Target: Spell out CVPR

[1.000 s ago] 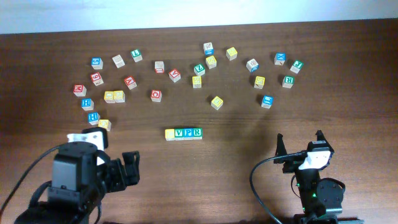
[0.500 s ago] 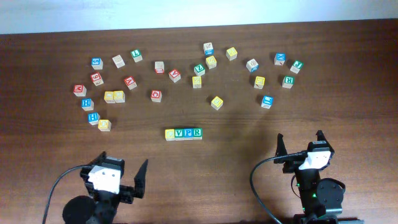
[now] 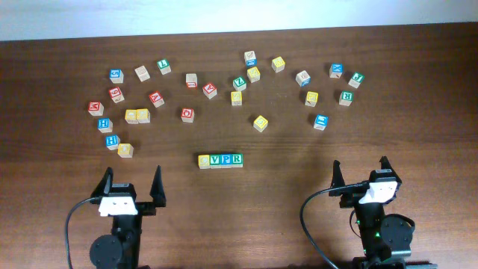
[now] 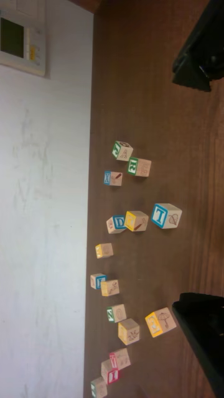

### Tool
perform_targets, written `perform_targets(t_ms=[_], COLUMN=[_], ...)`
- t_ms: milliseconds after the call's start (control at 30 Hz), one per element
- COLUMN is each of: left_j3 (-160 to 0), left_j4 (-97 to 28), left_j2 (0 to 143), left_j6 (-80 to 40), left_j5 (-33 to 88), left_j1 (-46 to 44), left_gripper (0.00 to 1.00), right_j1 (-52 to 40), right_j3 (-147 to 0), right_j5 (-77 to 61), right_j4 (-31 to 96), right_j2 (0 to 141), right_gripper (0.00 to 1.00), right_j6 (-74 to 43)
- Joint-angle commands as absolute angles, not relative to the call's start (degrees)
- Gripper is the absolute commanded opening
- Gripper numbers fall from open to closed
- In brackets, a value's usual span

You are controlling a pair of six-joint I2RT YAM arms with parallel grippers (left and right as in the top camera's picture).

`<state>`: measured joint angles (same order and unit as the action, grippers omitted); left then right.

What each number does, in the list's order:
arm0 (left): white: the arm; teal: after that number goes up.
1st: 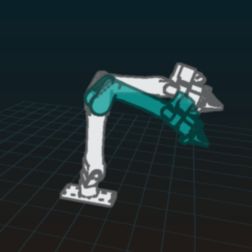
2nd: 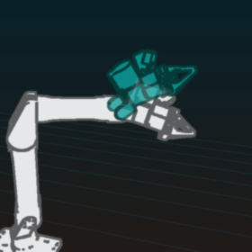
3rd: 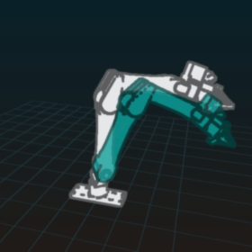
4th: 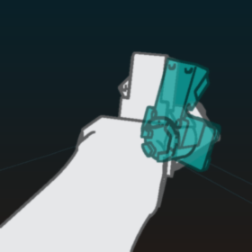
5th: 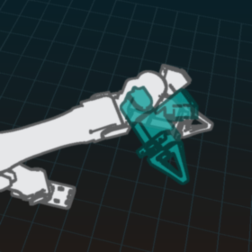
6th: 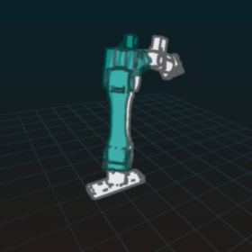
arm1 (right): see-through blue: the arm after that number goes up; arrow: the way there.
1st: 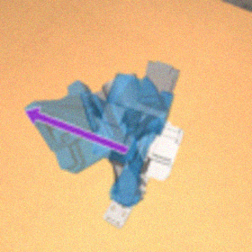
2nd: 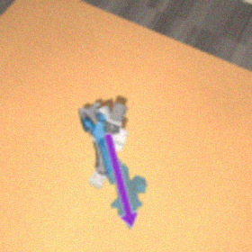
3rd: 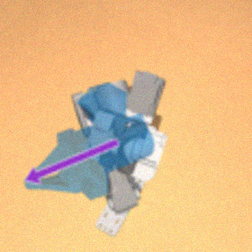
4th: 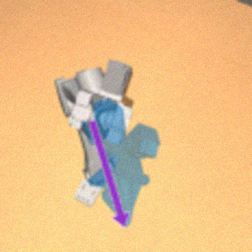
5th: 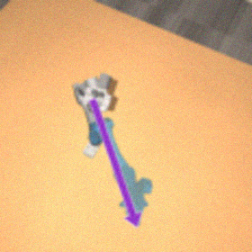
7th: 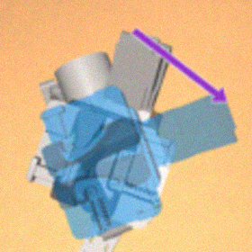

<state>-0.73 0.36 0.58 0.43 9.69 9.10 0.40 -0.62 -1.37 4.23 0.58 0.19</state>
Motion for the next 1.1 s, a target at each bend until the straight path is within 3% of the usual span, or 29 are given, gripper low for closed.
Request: perform_targets(t_ms=[0,167,267,367,467,600,1067], left_j3=[-0.47,-0.47,-0.47,-0.47,-0.45,-0.45,-0.45], left_j4=[-3.95,-3.75,-4.03,-4.43,-4.67,-4.8,-4.93], left_j2=[0.3,0.3,0.27,0.27,0.3,0.3,0.3], left_j6=[3.53,3.16,10.41,8.34,-2.04,-4.82,-0.12], left_j5=[7.05,7.55,6.35,3.99,1.89,0.64,-0.14], left_j1=[9.45,9.43,9.45,9.45,9.26,3.6,1.28], left_gripper=[0.99,0.99,0.99,0.99,0.99,0.99,0.99], right_j1=[0.78,0.78,0.78,0.78,0.78,0.78,0.78], right_j3=[-0.32,-0.32,-0.32,-0.32,-0.32,-0.32,-0.32], right_j5=[-1.04,-1.04,-1.04,-1.04,-1.04,-1.04,-1.04], right_j4=[4.54,4.54,4.54,4.54,4.54,4.54,4.54], right_j2=[0.19,0.19,0.21,0.19,0.21,0.19,0.19], right_gripper=[0.98,0.98,0.98,0.98,0.98,0.98,0.98], right_j6=[-0.03,-0.03,-0.03,-0.03,-0.03,-0.03,-0.03])
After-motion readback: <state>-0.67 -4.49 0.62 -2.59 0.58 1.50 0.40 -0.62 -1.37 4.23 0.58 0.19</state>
